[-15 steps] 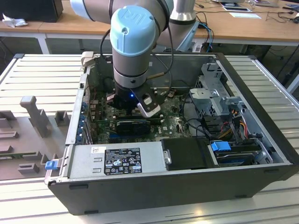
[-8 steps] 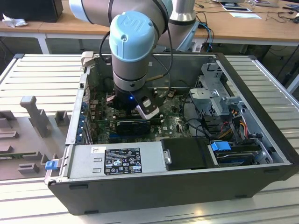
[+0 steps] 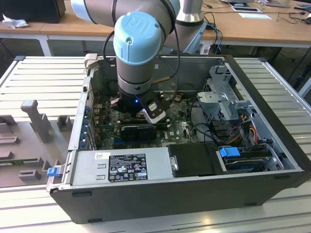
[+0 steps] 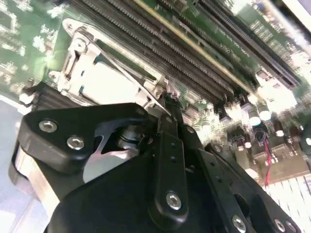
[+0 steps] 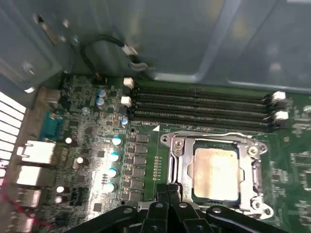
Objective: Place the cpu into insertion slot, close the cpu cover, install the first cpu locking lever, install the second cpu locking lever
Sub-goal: 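Install the second cpu locking lever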
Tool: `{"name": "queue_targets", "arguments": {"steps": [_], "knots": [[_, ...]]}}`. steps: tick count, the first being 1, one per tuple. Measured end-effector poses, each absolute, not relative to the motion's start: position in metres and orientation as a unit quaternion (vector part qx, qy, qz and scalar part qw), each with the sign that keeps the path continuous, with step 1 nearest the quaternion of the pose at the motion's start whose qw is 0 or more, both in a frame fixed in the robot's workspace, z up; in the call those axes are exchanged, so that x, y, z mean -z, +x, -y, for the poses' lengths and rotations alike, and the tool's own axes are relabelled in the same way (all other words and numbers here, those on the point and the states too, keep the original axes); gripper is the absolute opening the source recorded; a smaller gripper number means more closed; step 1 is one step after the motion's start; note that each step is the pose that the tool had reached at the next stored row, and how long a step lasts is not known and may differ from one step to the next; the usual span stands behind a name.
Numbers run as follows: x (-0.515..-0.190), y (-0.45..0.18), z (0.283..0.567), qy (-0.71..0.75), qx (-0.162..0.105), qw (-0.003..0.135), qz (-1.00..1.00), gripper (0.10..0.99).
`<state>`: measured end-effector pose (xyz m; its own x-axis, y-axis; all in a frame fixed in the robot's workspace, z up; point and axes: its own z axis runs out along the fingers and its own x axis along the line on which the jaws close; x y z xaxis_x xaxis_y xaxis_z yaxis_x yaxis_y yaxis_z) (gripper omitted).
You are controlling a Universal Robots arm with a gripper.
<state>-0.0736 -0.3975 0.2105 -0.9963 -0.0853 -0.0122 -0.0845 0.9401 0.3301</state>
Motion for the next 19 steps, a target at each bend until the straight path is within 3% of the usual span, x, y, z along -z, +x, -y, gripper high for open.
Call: {"name": "queue_targets", "arguments": {"steps": [5, 19], "knots": [[-0.238, -0.073, 0.397, 0.043, 0.168, 0.001, 0.985, 0.106], [-0.240, -0.043, 0.402, 0.043, 0.168, 0.002, 0.985, 0.106]]}}
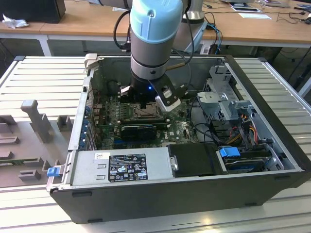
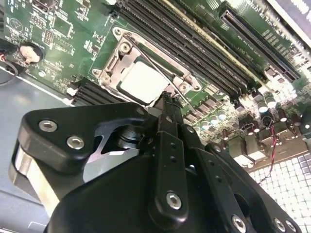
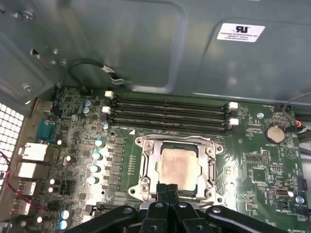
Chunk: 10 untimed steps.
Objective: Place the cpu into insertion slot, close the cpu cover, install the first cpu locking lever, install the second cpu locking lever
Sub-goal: 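Install the second cpu locking lever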
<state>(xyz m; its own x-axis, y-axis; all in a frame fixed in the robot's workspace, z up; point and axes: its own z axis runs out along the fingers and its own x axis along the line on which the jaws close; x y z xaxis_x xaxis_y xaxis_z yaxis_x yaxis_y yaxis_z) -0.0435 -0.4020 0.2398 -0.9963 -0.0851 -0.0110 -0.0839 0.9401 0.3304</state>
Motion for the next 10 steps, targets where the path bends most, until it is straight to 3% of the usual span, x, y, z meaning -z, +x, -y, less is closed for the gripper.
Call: {"name": "queue_targets", "arguments": {"steps": [5, 10], "knots": [[-0.239, -0.041, 0.420, 0.043, 0.168, 0.002, 0.985, 0.106], [-0.233, -0.056, 0.420, 0.043, 0.169, 0.002, 0.985, 0.106]]}}
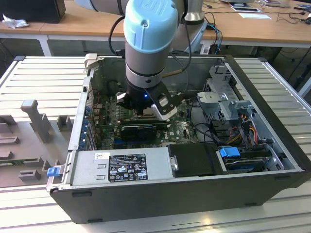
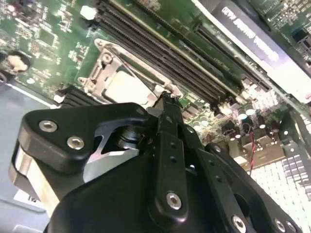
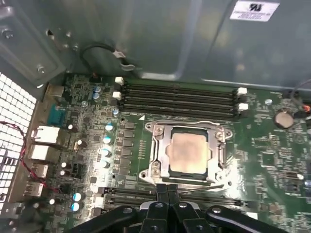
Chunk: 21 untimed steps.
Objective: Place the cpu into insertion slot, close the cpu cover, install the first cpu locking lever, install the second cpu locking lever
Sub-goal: 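Install the second cpu locking lever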
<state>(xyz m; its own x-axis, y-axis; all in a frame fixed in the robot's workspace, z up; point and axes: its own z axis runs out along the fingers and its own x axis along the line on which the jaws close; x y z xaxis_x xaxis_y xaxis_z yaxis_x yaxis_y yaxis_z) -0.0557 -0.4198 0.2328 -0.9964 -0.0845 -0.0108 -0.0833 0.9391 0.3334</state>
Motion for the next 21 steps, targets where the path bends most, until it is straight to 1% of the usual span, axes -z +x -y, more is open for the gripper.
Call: {"name": "queue_targets", "arguments": {"steps": [4, 14, 21], "knots": [[-0.216, -0.061, 0.420, 0.043, 0.169, 0.002, 0.985, 0.106], [-0.197, -0.071, 0.419, 0.039, 0.174, 0.001, 0.984, 0.106], [-0.191, -0.074, 0.418, 0.039, 0.195, 0.000, 0.980, 0.106]]}}
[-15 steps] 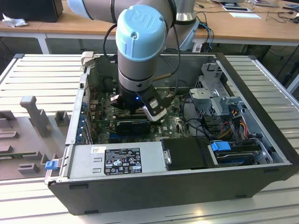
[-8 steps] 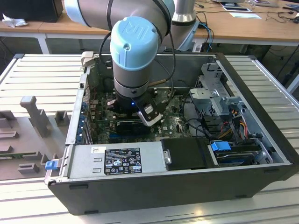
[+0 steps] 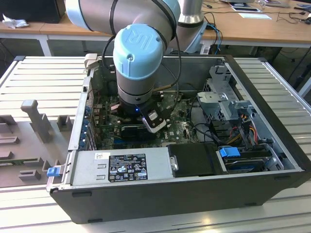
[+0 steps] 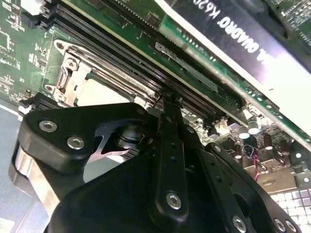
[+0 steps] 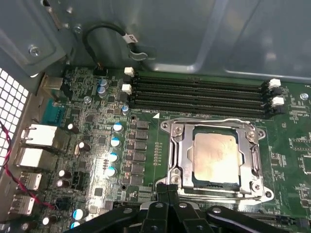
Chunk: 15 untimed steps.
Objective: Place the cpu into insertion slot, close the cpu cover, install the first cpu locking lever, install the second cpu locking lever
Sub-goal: 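Install the second cpu locking lever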
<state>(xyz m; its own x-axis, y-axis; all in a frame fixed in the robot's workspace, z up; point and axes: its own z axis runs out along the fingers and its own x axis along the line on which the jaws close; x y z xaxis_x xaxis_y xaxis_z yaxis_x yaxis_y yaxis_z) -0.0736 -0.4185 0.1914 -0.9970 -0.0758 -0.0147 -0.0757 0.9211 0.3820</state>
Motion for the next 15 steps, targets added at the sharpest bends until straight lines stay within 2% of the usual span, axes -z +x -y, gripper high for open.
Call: {"name": "queue_targets", "arguments": {"steps": [15], "knots": [[-0.1898, -0.0762, 0.4158, 0.038, 0.203, 0.000, 0.978, 0.106]]}}
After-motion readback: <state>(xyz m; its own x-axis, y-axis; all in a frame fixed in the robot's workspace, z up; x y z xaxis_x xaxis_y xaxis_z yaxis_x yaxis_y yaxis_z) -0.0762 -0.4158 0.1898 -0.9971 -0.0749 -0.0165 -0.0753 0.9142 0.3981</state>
